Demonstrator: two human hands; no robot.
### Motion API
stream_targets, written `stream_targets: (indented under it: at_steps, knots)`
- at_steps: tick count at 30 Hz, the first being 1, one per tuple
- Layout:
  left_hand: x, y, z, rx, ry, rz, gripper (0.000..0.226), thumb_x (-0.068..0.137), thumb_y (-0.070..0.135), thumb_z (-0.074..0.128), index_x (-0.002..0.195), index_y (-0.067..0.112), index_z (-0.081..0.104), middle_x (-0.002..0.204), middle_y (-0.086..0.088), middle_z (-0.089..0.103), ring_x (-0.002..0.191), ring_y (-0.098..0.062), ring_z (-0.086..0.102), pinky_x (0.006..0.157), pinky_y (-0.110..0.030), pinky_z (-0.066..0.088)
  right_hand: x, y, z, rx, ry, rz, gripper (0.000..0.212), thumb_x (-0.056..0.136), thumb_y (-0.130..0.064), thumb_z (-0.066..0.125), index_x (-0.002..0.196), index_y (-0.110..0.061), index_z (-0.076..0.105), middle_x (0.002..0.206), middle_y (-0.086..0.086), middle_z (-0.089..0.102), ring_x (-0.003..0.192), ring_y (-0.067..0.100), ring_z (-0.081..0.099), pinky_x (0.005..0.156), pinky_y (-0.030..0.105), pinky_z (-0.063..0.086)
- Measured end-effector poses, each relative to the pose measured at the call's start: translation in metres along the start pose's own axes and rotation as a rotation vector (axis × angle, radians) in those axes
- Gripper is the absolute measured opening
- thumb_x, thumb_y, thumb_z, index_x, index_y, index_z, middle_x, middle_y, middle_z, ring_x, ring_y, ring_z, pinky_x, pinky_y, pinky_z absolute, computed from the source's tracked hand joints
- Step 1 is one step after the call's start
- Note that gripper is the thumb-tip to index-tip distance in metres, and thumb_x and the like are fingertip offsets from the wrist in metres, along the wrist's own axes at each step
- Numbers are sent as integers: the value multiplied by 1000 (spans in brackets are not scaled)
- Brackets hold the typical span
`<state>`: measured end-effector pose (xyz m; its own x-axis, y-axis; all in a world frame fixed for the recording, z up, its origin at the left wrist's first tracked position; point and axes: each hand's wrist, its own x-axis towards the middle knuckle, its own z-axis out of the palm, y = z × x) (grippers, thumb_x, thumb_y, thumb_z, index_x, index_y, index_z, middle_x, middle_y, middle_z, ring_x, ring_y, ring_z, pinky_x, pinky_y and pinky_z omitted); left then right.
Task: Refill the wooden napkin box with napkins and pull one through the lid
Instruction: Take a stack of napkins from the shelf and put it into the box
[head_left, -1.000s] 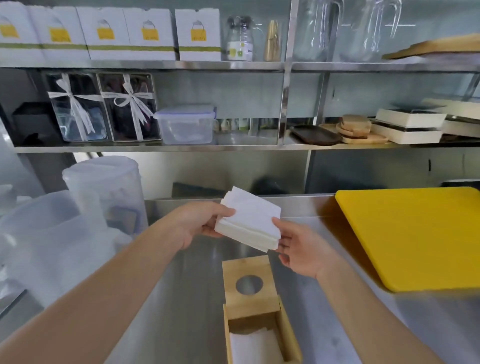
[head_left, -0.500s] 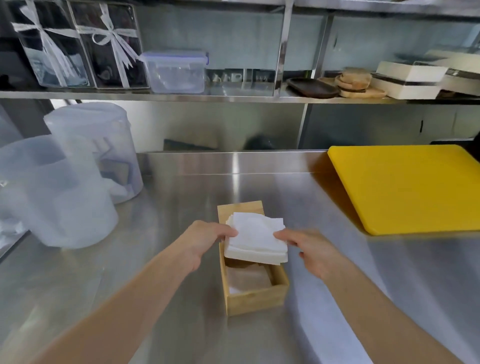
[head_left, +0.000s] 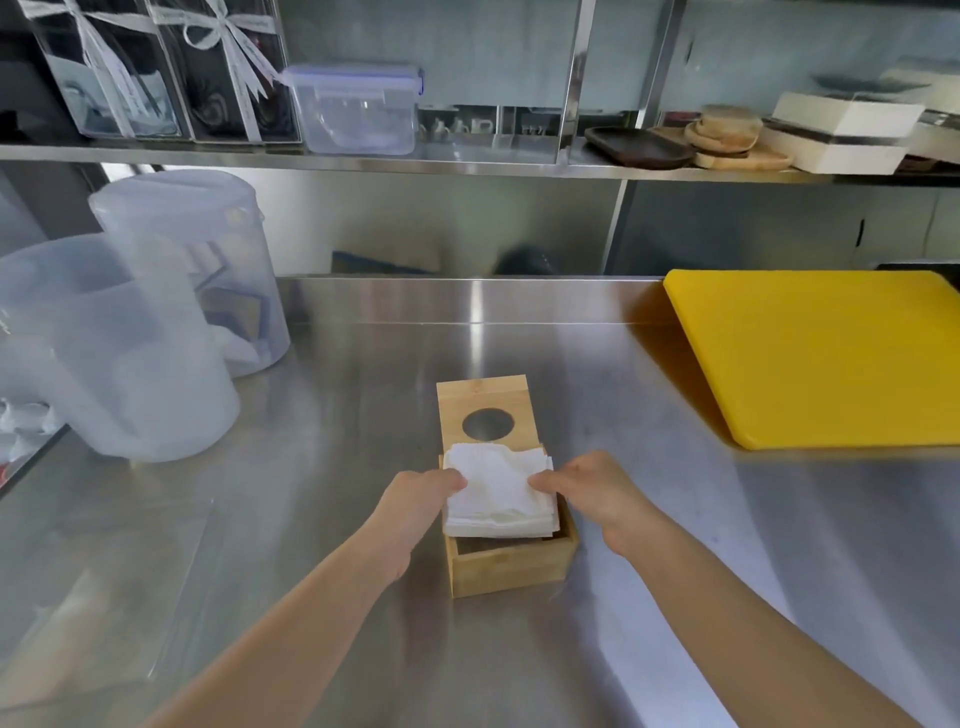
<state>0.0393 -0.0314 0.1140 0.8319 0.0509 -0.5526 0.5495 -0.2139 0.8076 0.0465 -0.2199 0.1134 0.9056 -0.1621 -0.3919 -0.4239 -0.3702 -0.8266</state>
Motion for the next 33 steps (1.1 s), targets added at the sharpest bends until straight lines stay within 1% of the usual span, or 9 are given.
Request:
stream_targets:
  at_steps: [2, 5, 8, 13, 18, 23, 27, 30, 33]
  knots:
    - [1, -2, 3, 77, 8, 5, 57, 79, 52, 53, 125, 17, 51, 134, -3, 48, 127, -28, 36, 110, -43, 18, 0, -1, 2, -66, -13, -3, 31, 69, -34, 68, 59, -14, 47, 88, 10, 53, 102, 33, 49, 84, 44, 37]
    - [2, -1, 14, 406, 117, 62, 68, 73, 72, 44, 106, 15, 61, 119, -2, 55, 116, -26, 43, 104, -42, 20, 1, 0, 6, -154, -2, 5, 32, 71, -39, 65, 59, -16, 45, 91, 8, 51, 97, 30, 48, 79, 39, 31]
    - [-3, -3, 25, 744, 297, 208, 55, 74, 67, 45, 87, 16, 58, 104, -2, 47, 107, -24, 41, 92, -39, 24, 1, 0, 7, -280, 49, 0, 36, 74, -40, 62, 56, -17, 41, 88, 4, 47, 89, 25, 40, 77, 37, 27]
    - [0, -12, 30, 824, 452, 398, 34, 73, 52, 54, 70, 19, 50, 108, 0, 41, 101, -21, 31, 87, -32, 20, 2, -4, 9, -488, 79, -59, 33, 75, -41, 59, 59, -16, 43, 96, 3, 48, 96, 22, 36, 75, 36, 24]
    - [2, -10, 30, 941, 366, 410, 34, 80, 47, 48, 75, 14, 57, 145, -10, 28, 138, -25, 5, 109, -40, 5, 3, -12, 10, -617, 43, -68, 31, 78, -40, 54, 59, -18, 43, 104, 2, 45, 107, 22, 37, 77, 36, 25]
    - [1, -5, 27, 1010, 286, 392, 41, 83, 43, 41, 87, 10, 64, 147, -12, 27, 140, -25, -3, 110, -42, -1, 6, -17, 10, -765, -2, -93, 28, 78, -36, 51, 60, -18, 39, 101, 2, 40, 107, 22, 35, 78, 35, 24]
    - [1, -3, 25, 1102, 216, 385, 30, 80, 39, 42, 76, 13, 56, 129, -8, 39, 132, -24, 15, 111, -43, 2, 11, -13, 16, -863, -66, -109, 17, 79, -30, 48, 70, -18, 41, 105, 3, 38, 103, 21, 31, 80, 36, 24]
    - [2, -13, 30, 1124, 215, 383, 24, 80, 35, 45, 77, 14, 55, 138, -9, 26, 135, -25, 8, 112, -45, 0, 14, -1, 26, -895, -70, -125, 11, 80, -28, 46, 81, -17, 48, 108, 3, 39, 106, 22, 32, 84, 38, 24]
    - [5, -23, 36, 1158, 239, 388, 30, 82, 34, 44, 90, 11, 62, 150, -11, 8, 139, -26, -5, 113, -45, -4, 15, 4, 32, -954, -37, -124, 21, 79, -31, 47, 63, -19, 43, 100, 1, 34, 96, 20, 26, 80, 37, 22]
